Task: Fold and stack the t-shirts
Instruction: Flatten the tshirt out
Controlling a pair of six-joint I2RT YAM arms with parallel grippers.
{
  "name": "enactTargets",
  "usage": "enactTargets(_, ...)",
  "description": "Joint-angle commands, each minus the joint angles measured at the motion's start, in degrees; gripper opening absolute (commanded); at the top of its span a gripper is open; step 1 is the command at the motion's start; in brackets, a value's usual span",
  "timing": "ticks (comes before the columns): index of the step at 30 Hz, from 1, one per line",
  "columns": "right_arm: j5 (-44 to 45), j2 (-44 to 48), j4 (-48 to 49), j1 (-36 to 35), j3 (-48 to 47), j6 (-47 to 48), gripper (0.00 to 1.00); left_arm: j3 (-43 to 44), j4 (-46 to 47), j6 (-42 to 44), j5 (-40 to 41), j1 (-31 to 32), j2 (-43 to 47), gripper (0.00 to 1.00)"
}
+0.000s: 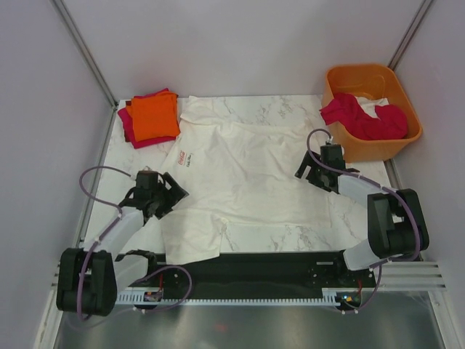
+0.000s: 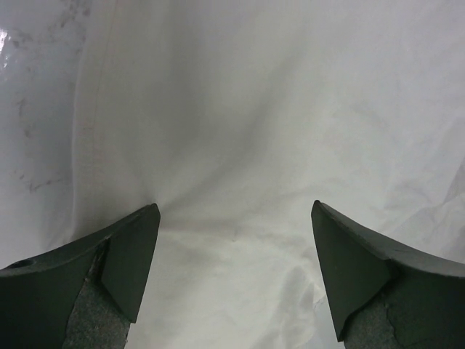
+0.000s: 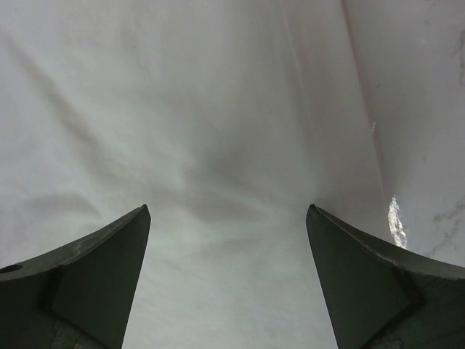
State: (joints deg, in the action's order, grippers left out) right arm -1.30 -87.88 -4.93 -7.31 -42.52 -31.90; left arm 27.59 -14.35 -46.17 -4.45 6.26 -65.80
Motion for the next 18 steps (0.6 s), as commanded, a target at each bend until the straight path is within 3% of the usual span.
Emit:
enactTargets(1,4.7,2.4,-4.7,0.6,3.5,-1.3,0.98,-3.3,-2.8,-1.9,2.0,0.3,7.9,0.93)
enactTargets(2,4.6,3.8,-5.2,0.7,4.1,-1.6,0.98,-3.7,-2.8,-1.9,2.0,0.3,9.5,0.93)
enactTargets(3,3.8,4.7,-5.1,0.7,5.0,-1.9,0.98,-3.9,-16.6,-8.3,5.2,0.4,12.2,0.94)
enactTargets(7,2.5,7.5,-5.2,0.7,7.5,-2.2,0.98,-7.6,-18.7,-8.8,4.7,0.9,17.3,0.95)
enactTargets(12,7.9,15.4,-9.4,0.6,6.3,-0.4,0.98,-7.2,-21.3,-11.7,4.2,5.3,20.3,0.94)
enactTargets(16,4.6,17.9,-11.1,-2.3,-2.4,1.9,0.98,-0.6,-22.6,-10.3,8.7,6.0,21.9,0.94)
enactTargets(18,4.6,16.4,-13.3,-7.8,-7.7,3.9,0.98,4.0,-22.7,-9.5,8.8,5.9,21.0,0.94)
